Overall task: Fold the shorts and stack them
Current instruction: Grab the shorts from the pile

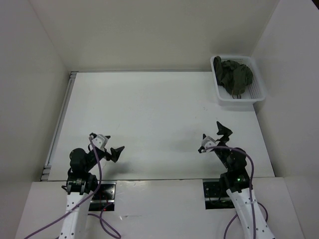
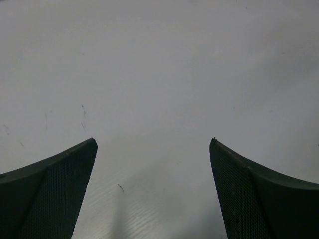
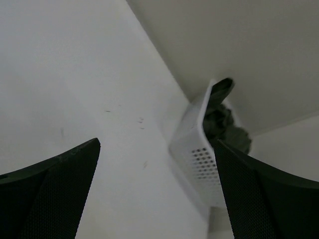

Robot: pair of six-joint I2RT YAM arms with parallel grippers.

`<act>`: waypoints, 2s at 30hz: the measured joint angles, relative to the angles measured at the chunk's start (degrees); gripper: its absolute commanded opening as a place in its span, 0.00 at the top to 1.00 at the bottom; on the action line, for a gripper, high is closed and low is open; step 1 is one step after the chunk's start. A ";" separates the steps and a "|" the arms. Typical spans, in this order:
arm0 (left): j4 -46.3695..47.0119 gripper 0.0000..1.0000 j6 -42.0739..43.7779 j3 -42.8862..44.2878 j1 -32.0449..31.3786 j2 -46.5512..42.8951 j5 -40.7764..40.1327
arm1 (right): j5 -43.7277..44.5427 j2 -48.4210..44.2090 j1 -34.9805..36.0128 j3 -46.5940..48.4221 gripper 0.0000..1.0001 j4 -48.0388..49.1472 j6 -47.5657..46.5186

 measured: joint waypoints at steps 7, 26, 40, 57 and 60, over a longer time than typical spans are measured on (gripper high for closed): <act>11.02 0.00 -0.02 2.19 -0.09 0.94 -4.37 | -4.85 0.24 0.00 2.99 0.00 7.43 -10.16; -9.99 0.00 0.09 82.03 -4.66 91.84 -22.71 | 21.97 91.32 -1.25 88.94 0.03 -9.18 38.07; -20.41 0.00 0.04 100.48 -15.43 115.19 -28.48 | 46.99 120.93 -18.05 102.57 0.15 -15.13 63.67; -20.52 0.00 0.04 100.85 -16.35 115.65 -31.01 | 43.01 125.74 -20.46 103.49 0.23 -13.57 63.52; -20.55 0.00 0.02 100.85 -16.52 115.65 -31.04 | 41.40 126.55 -20.48 103.01 0.53 -13.60 63.28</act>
